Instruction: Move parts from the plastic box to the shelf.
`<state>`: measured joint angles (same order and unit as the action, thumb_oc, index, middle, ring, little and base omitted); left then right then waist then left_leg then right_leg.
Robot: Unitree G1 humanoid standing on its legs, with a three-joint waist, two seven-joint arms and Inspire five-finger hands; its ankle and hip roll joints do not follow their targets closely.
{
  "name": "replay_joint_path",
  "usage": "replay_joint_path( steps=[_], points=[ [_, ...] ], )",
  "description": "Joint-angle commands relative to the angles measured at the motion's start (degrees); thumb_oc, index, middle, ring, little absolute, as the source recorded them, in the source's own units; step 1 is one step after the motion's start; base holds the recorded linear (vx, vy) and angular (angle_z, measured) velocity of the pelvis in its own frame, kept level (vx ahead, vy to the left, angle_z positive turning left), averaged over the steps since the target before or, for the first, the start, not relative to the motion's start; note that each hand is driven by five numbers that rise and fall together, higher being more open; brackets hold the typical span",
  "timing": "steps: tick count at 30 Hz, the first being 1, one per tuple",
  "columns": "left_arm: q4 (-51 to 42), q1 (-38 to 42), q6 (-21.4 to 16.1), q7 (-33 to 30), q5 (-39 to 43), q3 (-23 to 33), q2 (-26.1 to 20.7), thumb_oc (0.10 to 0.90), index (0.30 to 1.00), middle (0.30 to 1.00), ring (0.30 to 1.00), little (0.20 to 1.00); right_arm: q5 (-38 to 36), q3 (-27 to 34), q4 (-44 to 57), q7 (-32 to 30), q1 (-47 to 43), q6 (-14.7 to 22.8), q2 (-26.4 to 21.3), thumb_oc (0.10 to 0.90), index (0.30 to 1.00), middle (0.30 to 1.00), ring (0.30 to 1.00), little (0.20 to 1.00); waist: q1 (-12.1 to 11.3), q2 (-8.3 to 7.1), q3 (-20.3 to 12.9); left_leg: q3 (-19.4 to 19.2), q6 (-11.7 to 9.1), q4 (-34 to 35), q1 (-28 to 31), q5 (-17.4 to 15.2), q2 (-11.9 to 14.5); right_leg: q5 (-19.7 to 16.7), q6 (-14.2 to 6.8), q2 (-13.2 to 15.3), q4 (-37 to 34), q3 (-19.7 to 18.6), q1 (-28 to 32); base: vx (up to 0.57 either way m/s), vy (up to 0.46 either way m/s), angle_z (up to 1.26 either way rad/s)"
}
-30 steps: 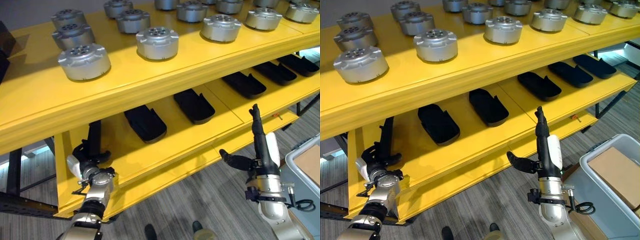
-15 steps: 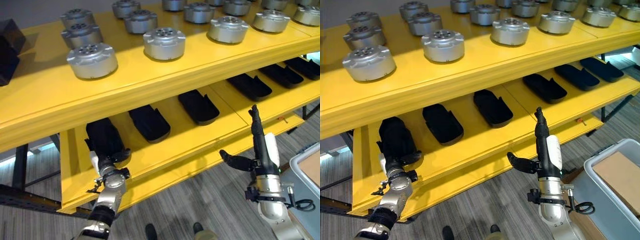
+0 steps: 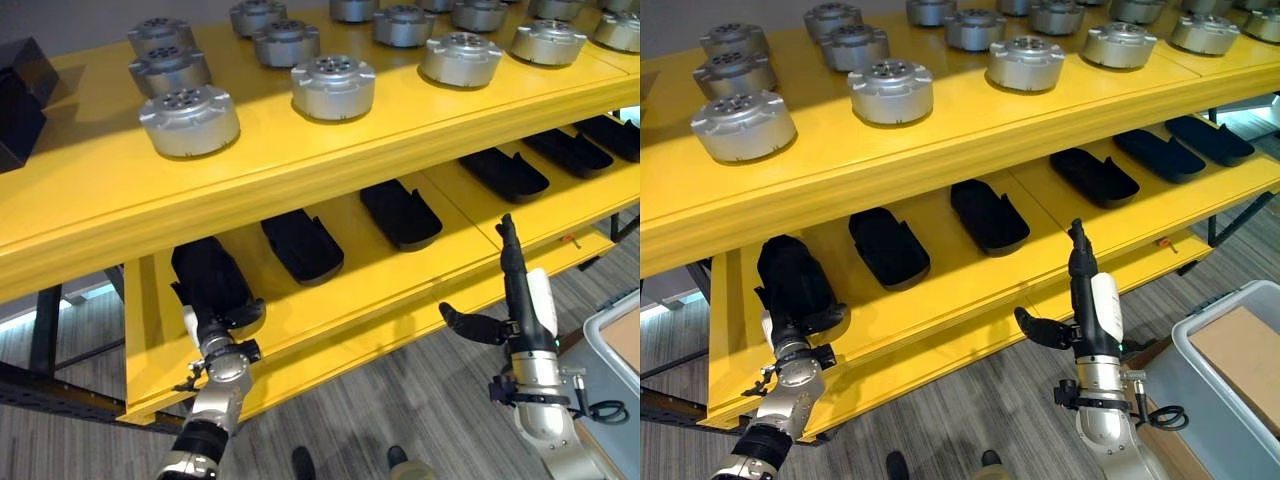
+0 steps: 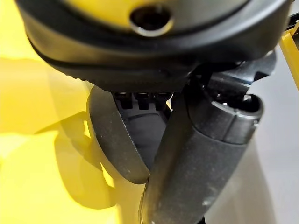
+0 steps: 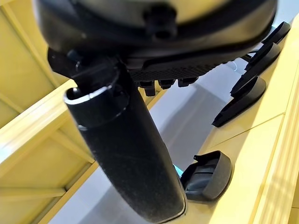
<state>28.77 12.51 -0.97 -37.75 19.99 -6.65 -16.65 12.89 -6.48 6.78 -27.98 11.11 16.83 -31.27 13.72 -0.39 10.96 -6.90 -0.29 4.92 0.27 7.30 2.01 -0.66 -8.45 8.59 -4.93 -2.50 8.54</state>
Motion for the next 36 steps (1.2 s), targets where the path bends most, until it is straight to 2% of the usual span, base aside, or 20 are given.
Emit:
replay_joint_path(
  steps=[1,9,15,20,23,24,26,36],
  points=[
    [2.97,2.51,-0.52,-1.09,-0.53,1.68,-1.49,0.9,1.0,1.0,1.0,1.0,0.07,2.08,5.03,-2.59,-5.97,3.54,-1.07,0.9,1.0,1.0,1.0,1.0,-2.72,-0.25,-0.62,-1.79,-0.7,0.02,5.38,-7.01,3.83,0.32,0.23,-0.3,5.04,1.07,-6.13,0.0,0.0,0.0],
    [3.96,4.1,0.0,-3.42,-6.73,1.78,-4.06,0.9,1.0,1.0,1.0,1.0,0.18,1.52,4.98,-2.62,-6.01,3.55,-1.44,0.9,1.0,1.0,1.0,1.0,-2.4,0.01,-0.61,-1.89,-0.84,-0.03,5.26,-6.93,3.8,0.51,0.22,-0.3,5.34,0.92,-6.35,0.0,0.0,0.0],
    [4.45,5.55,-1.82,-3.93,-7.44,1.82,-5.8,0.9,1.0,1.0,1.0,1.0,0.78,1.0,4.68,-2.9,-6.65,3.01,-1.93,0.9,1.0,1.0,1.0,1.0,-2.2,0.22,-0.72,-1.81,-0.85,0.03,5.4,-6.98,3.67,0.52,0.16,-0.23,5.4,0.75,-6.39,0.0,0.0,0.0],
    [2.72,6.66,-1.84,-5.3,-8.67,1.4,-6.28,0.9,1.0,1.0,1.0,1.0,1.02,1.4,4.31,-3.12,-6.72,3.43,-2.31,0.9,1.0,1.0,1.0,1.0,-2.03,0.26,-0.83,-1.74,-0.86,0.08,5.47,-7.17,3.55,0.51,0.02,-0.12,5.31,0.8,-6.33,0.0,0.0,0.0],
    [2.89,7.61,-3.25,-5.39,-7.96,1.39,-6.7,0.9,1.0,1.0,1.0,1.0,1.25,1.42,4.09,-2.96,-6.77,3.76,-2.46,0.9,1.0,1.0,1.0,1.0,-1.83,0.2,-1.02,-1.88,-0.9,0.08,5.51,-7.24,3.56,0.53,-0.03,-0.13,5.3,0.7,-6.31,0.0,0.0,0.0],
    [3.07,8.17,-5.9,-5.03,-7.08,1.43,-6.7,0.9,1.0,1.0,1.0,1.0,2.29,1.21,4.13,-3.42,-6.81,3.62,-2.46,0.9,1.0,1.0,1.0,1.0,-1.74,0.19,-1.07,-1.88,-0.86,0.08,5.54,-7.28,3.54,0.59,0.0,-0.16,5.36,0.62,-6.32,0.0,0.0,0.0],
    [2.23,8.88,-8.06,-4.19,-5.37,1.38,-6.12,0.9,1.0,1.0,1.0,1.0,2.5,1.21,3.79,-4.13,-6.71,3.74,-2.39,0.9,1.0,1.0,1.0,1.0,-1.56,0.13,-1.17,-2.0,-0.87,0.08,5.58,-7.31,3.57,0.68,0.0,-0.17,5.52,0.49,-6.36,0.0,0.0,0.0],
    [0.57,7.7,-9.58,1.17,-1.44,1.5,-3.68,0.9,1.0,1.0,1.0,1.0,2.58,2.13,3.26,-3.71,-6.4,4.18,-1.81,0.9,1.0,1.0,1.0,1.0,-1.37,-0.07,-1.26,-2.59,-0.79,0.08,6.01,-7.61,3.77,0.89,0.06,-0.36,5.57,0.34,-6.15,0.0,0.0,0.0]
  ],
)
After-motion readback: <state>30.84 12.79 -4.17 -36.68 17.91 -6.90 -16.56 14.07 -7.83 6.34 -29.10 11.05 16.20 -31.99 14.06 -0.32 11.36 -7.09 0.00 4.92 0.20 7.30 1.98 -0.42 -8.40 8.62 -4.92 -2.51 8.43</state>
